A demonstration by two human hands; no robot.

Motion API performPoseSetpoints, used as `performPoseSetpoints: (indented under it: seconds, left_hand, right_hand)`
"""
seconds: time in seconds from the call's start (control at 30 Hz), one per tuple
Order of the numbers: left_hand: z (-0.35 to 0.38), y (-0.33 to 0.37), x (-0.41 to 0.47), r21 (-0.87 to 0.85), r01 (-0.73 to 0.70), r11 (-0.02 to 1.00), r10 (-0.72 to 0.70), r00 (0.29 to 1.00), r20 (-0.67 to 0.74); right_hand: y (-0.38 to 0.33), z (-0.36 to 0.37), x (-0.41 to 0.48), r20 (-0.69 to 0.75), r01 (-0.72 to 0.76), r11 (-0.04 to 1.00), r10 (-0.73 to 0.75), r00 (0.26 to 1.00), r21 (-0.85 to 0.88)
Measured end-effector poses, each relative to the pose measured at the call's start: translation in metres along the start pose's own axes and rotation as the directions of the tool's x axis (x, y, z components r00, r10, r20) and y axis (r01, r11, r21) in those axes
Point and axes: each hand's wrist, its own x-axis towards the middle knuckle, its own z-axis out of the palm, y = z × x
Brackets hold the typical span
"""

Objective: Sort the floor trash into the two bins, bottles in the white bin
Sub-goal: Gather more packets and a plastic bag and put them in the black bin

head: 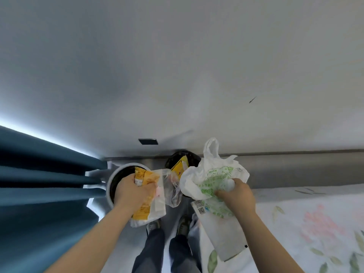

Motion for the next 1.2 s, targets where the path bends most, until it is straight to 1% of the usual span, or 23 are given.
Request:
performPoseSetpoints:
  seconds: [0.07, 0.23, 0.47, 0.6, 0.83, 1.03, 1.2]
  left_hand:
    - [0.012, -0.01, 0.021, 0.056, 0.026, 0.998, -0.027, 0.999, 0.033]
    - [0.047, -0.036, 0.071, 0.153, 0.068, 0.986, -0.079, 0.994, 0.069]
    - [0.108, -0.077, 0.143, 0.19, 0.105, 0.976, -0.124, 0.988, 0.091]
    - [0.137, -0.099, 0.175, 0.194, 0.105, 0.975, -0.123, 0.989, 0.079]
    - [0.181, -0.143, 0.233, 0.132, 0.105, 0.986, -0.114, 0.991, 0.063]
    - [0.203, -0.172, 0.267, 0.056, 0.1, 0.993, -0.103, 0.994, 0.042]
    - [0.224, -0.189, 0.287, -0.034, 0.113, 0.993, -0.111, 0.993, 0.047]
  right_hand:
    - [0.009, 0.015, 0.014, 0.017, -0.04, 0.998, 0.041, 0.999, -0.048]
    - [0.022, 0.055, 0.049, 0.052, -0.111, 0.989, 0.116, 0.992, -0.096]
    - [0.032, 0.115, 0.117, 0.049, -0.153, 0.971, 0.164, 0.985, -0.184]
    - [0.037, 0.146, 0.154, 0.073, -0.14, 0.969, 0.157, 0.985, -0.203]
    - [0.035, 0.208, 0.225, 0.09, -0.119, 0.97, 0.141, 0.986, -0.213]
    - [0.029, 0.255, 0.272, 0.106, -0.059, 0.949, 0.096, 0.99, -0.31]
    - [0.038, 0.286, 0.304, 0.107, -0.063, 0.938, 0.105, 0.989, -0.34]
